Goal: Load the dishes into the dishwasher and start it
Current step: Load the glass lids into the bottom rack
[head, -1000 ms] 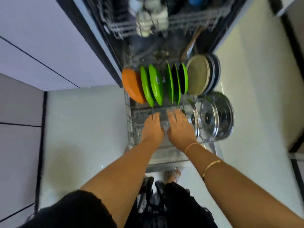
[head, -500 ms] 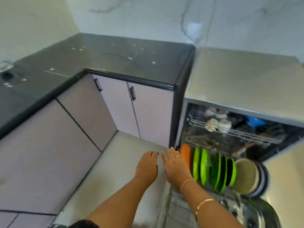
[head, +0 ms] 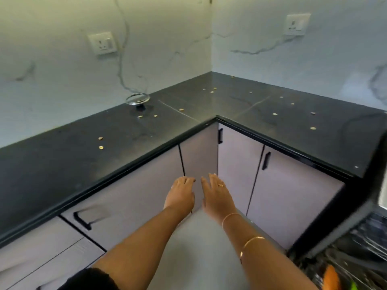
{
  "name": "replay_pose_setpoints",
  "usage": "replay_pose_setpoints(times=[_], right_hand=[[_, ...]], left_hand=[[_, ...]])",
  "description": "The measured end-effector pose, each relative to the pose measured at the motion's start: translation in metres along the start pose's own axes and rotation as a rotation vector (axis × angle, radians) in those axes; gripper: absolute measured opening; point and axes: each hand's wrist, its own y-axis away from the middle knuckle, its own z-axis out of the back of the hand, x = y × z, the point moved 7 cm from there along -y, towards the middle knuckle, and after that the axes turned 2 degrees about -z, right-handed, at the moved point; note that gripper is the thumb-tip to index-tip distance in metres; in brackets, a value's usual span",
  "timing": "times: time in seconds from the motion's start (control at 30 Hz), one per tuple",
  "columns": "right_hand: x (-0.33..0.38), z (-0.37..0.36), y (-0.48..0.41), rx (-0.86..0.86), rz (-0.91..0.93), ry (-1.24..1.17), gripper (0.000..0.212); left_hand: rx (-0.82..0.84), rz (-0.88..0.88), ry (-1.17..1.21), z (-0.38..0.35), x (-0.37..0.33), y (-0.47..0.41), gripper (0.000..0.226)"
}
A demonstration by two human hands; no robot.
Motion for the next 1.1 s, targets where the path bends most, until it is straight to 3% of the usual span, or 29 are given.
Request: replay_pose_setpoints(times=[0.2,0.6,0.77,1.1], right_hand=[[0.029,-0.011,-0.091,-0.022,0.11,-0.11,0.058],[0.044,-0.022,-0.354,0.121,0.321,-0.159,0.059],[0.046,-0.034,-0.42,0.232,0.256,-0.322,0.045],[0.054,-0.073,-0.535,0.307,0.145,-0.453,0.043]], left_hand=[[-0.133,0.091,0.073,0.032,0.039,-0.054,0.045],[-0.31,0.319,0.134,0.107,0.128,-0.252,0.045],[-0.316,0.43,0.165,0.117,0.167,-0.294,0.043],[-0.312,0.579,0.218,0.127,0.259,-0.419,0.042]])
